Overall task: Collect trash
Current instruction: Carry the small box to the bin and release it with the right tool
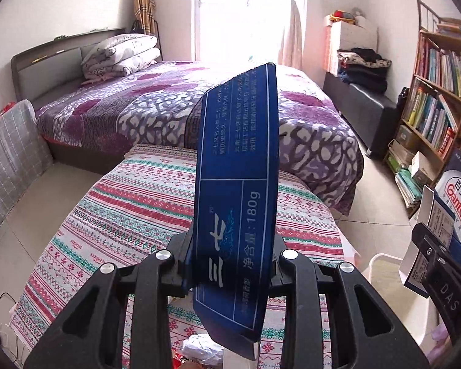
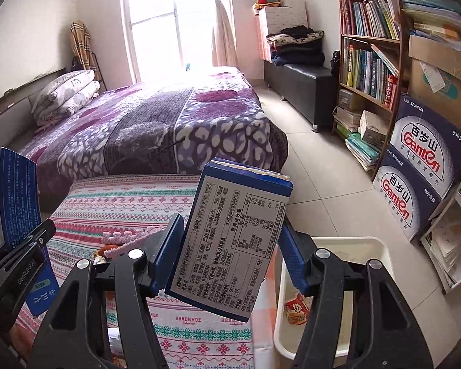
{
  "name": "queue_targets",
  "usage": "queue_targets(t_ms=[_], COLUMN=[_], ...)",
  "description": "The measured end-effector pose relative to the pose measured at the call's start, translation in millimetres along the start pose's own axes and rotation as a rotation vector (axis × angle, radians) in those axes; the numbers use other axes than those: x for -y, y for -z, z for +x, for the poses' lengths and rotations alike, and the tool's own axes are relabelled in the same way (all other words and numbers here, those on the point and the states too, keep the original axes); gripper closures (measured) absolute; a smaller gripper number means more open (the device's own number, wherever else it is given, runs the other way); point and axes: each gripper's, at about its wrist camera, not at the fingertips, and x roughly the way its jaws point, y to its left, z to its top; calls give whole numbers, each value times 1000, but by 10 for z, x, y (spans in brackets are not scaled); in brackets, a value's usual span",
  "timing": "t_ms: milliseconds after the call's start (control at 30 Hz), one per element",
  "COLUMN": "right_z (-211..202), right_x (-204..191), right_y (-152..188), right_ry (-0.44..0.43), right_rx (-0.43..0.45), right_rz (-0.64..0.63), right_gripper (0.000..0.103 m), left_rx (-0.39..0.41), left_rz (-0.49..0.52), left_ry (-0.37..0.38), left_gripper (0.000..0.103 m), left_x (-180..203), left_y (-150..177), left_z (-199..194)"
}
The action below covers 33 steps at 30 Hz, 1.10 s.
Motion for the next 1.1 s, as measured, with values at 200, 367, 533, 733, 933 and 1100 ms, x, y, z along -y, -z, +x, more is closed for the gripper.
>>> queue_targets(t_ms=[200,367,533,733,933,1100], right_z=[15,46,65,79,20,-39], right_x=[317,616,923,1265,1485,1640], right_y=[0,7,11,17,22,16], right_ry=[51,97,135,181,233,259], right_rx=[-14,-35,-57,-79,-71,-58], right_rz=[37,73,129,205,251,283], right_gripper=[45,44,44,42,21,11], left_rx=[-18,-20,-29,-34,-50,-56], left_rz=[32,75,106,137,158,187], left_ry=[39,67,90,118,168,221], left_gripper=[71,71,71,71,71,70], left_x=[276,520,717,921,1162,1432], left_y=[56,127,191,246,281,321], left_z=[48,60,86,90,67,20])
